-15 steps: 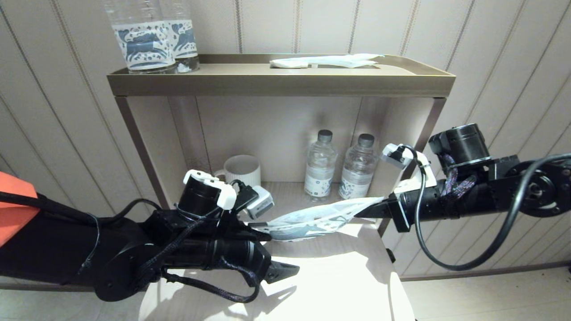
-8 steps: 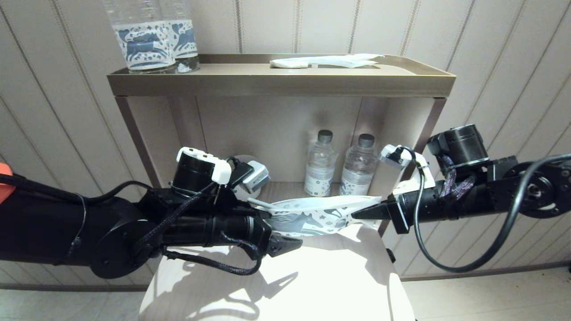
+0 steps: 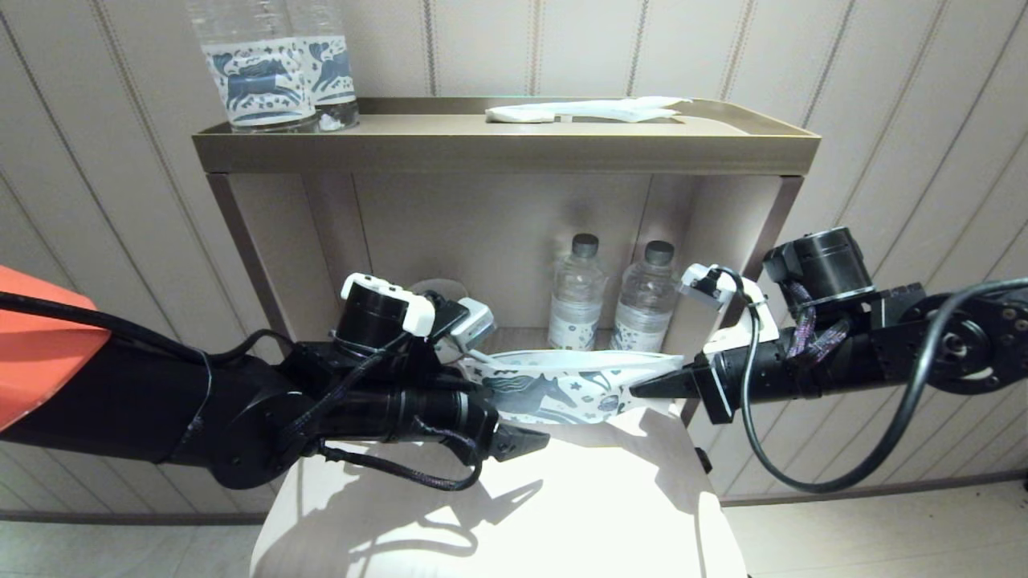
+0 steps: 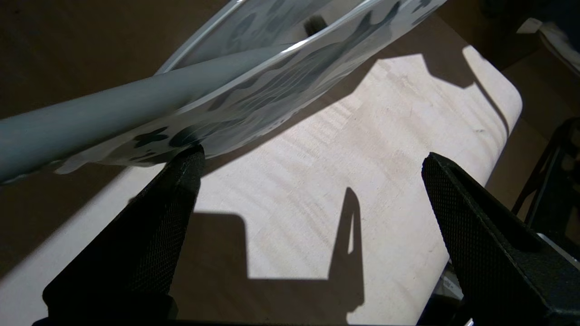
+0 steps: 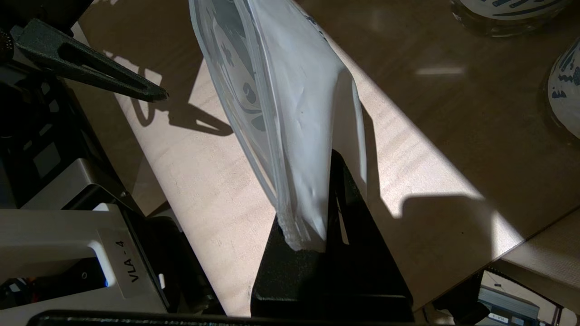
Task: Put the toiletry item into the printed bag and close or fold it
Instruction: Place the toothbrush in the storage bag
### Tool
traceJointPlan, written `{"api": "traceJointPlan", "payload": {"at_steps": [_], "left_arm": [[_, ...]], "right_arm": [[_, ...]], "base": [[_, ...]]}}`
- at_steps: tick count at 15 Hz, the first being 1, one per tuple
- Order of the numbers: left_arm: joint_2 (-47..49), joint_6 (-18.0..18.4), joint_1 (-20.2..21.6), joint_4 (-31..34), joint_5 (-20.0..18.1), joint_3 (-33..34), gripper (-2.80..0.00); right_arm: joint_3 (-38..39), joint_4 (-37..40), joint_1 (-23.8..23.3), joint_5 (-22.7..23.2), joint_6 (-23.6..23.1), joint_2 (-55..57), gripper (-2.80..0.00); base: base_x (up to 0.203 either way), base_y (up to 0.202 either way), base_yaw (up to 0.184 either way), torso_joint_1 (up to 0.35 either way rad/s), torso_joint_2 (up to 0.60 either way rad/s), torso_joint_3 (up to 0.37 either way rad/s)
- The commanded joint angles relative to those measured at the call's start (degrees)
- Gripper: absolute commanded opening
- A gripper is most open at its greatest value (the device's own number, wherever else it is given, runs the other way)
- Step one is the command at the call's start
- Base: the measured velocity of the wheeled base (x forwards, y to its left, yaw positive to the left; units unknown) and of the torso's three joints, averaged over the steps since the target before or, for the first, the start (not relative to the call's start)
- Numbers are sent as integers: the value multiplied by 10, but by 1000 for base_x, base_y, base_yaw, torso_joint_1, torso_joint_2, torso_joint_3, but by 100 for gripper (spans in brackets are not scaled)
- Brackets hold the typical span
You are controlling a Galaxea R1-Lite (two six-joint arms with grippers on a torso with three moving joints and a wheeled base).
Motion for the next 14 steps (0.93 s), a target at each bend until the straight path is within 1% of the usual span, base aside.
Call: {"api": "traceJointPlan", "payload": {"at_steps": [1, 6, 8, 11, 14], "left_arm": [[-13, 0, 20, -3, -12, 22, 0], [-63, 5, 89, -4, -46, 84, 0], [-56, 6, 90, -6, -56, 94, 0], [-33, 6, 90, -21, -57, 98, 0], [-35, 7, 90, -37, -57, 126, 0]], "right_arm": [[0, 1, 0, 2, -3, 4, -280], [-5, 12, 1, 2, -3, 9, -280], [-6, 13, 4, 2, -3, 9, -280], [-8, 14, 4, 1, -2, 13, -280], [-9, 14, 6, 0, -3, 20, -280]], "base": [[0, 0, 0, 0, 0, 0], [0, 0, 0, 0, 0, 0], [0, 0, 0, 0, 0, 0], [0, 0, 0, 0, 0, 0], [0, 0, 0, 0, 0, 0]]}}
